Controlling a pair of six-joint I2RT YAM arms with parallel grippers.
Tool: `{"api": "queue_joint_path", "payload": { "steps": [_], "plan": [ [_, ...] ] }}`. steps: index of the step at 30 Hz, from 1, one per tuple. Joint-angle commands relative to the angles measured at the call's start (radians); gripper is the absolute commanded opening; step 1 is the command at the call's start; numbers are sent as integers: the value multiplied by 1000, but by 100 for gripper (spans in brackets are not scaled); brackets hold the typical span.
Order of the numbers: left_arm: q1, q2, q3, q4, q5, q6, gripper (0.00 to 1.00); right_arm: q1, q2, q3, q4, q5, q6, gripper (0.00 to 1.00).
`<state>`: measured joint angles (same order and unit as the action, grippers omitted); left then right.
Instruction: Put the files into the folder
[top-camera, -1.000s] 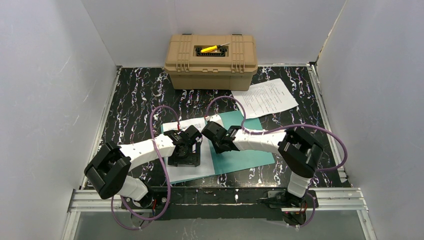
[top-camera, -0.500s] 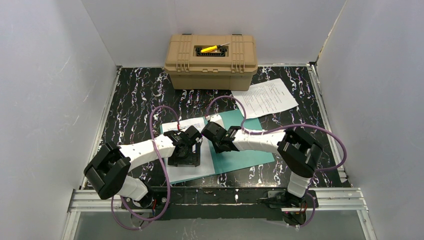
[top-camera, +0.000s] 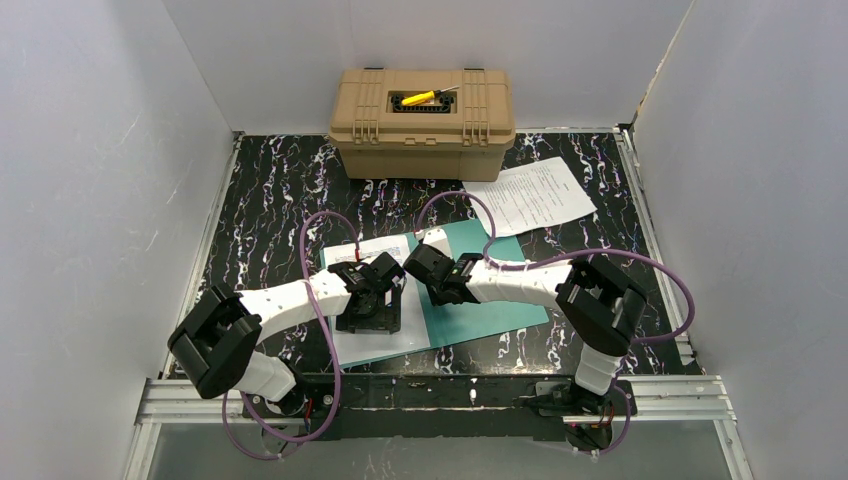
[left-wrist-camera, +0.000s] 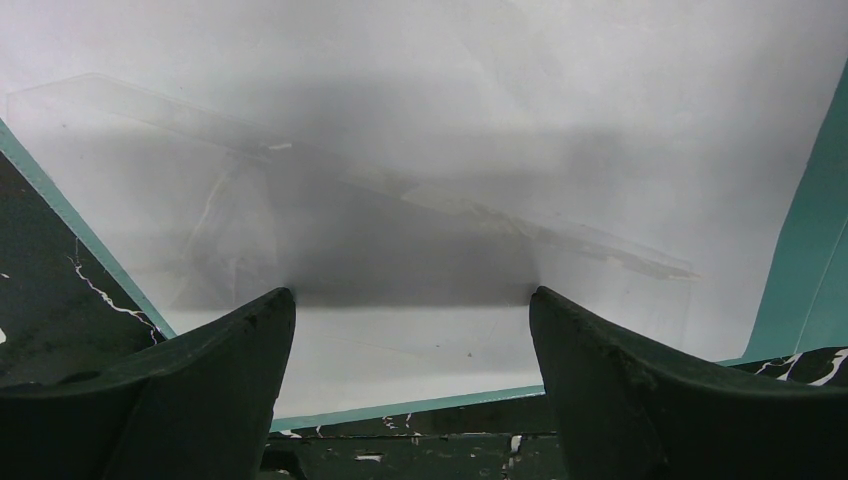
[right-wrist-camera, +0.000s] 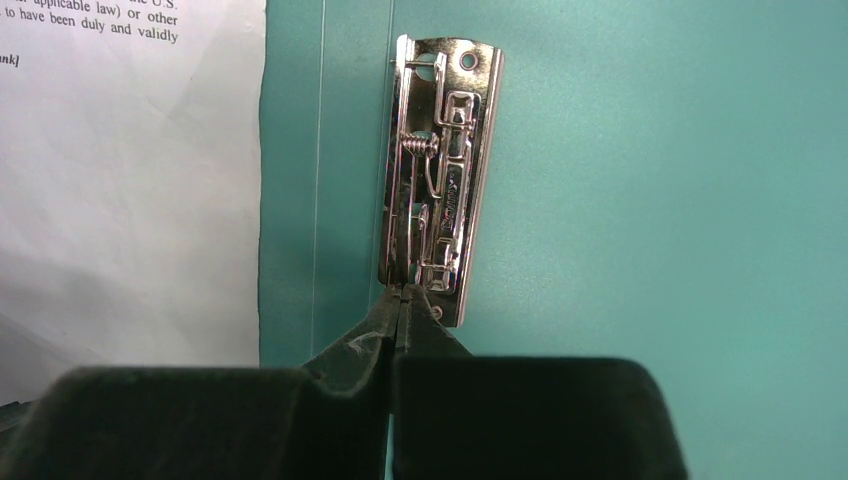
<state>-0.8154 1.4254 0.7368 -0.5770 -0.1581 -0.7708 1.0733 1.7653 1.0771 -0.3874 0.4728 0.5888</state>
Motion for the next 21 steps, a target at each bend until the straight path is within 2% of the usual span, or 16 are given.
{"api": "queue_joint_path", "payload": {
  "steps": [1,21],
  "plan": [
    [6,89,-82,81,26,-30,85,37,69,-56,-208,129,-2,1],
    [6,68,-89,76,24,-18,84,36,-78,140,-198,114,-15,1]
  ]
}}
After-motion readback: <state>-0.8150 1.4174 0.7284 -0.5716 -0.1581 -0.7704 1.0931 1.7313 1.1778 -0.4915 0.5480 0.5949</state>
